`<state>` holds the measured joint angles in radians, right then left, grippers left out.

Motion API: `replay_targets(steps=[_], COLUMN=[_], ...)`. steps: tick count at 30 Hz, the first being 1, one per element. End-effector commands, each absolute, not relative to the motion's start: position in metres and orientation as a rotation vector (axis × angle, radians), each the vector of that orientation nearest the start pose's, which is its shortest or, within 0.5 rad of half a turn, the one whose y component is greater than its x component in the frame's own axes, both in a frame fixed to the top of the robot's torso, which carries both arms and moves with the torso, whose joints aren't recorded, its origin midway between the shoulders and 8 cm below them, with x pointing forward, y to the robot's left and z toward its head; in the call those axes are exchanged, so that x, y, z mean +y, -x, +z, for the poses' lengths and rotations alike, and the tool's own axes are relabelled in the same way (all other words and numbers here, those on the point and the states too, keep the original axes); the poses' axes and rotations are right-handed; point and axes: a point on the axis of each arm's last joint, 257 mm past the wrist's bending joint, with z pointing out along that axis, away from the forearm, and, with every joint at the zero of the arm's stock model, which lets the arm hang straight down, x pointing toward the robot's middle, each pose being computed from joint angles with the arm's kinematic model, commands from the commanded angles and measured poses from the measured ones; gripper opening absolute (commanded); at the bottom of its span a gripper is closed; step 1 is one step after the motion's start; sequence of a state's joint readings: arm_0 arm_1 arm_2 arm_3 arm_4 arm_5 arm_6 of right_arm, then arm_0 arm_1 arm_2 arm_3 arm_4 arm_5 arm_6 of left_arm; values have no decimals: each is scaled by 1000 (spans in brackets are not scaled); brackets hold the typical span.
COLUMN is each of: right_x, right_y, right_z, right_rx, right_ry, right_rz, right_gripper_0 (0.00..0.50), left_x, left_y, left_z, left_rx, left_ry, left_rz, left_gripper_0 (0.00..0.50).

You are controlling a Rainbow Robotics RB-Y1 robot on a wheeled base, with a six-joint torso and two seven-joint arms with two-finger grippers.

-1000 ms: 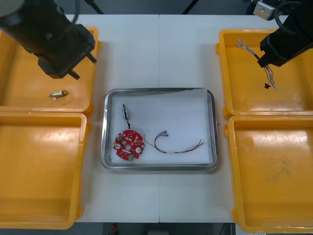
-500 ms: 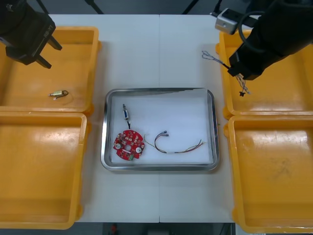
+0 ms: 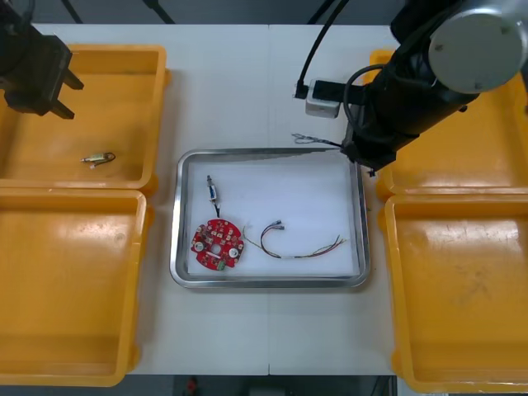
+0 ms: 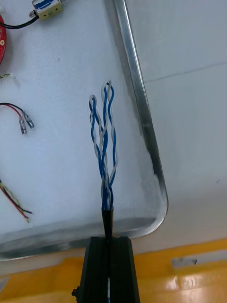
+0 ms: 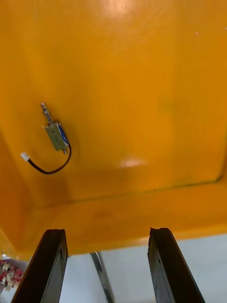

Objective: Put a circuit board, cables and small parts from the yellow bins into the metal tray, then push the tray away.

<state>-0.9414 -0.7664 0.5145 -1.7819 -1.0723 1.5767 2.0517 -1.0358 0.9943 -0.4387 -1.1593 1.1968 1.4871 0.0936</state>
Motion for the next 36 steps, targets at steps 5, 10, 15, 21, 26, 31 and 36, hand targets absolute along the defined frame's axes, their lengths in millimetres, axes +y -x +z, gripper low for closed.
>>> replay_targets(steps=[5,10,15,21,26,31,36], right_x=[-74,-63,-57,-55,-56,-55,-57], right_y=[-497,-503,-507,-508,-508,-504,-501], right_z=[-159,-182,-202,-212,-212,-214,-211], right_rx=[1906,1876,1839,1840,1846,1869,1905], right_ry=[1778,1797,1819,1822,1817,1811,1787], right_rz=[-144,-167,-197,-197,-194,-170,-131], right_gripper_0=[0,0,0,0,42,473,500], left_x=[358,357,354,345,343,338,333], left_y=[-573,-568,-566,-571,-569,-568,-566], left_z=[-115,-137,-153,-169,-183,-200,-215], left_rx=[2040,2073,2095,2114,2142,2172,2189], left_ry=[1933,1926,1920,1889,1855,1811,1798], left_rz=[-485,-432,-421,-447,-412,-370,-358], left_gripper_0=[500,500,500,500,500,500,500])
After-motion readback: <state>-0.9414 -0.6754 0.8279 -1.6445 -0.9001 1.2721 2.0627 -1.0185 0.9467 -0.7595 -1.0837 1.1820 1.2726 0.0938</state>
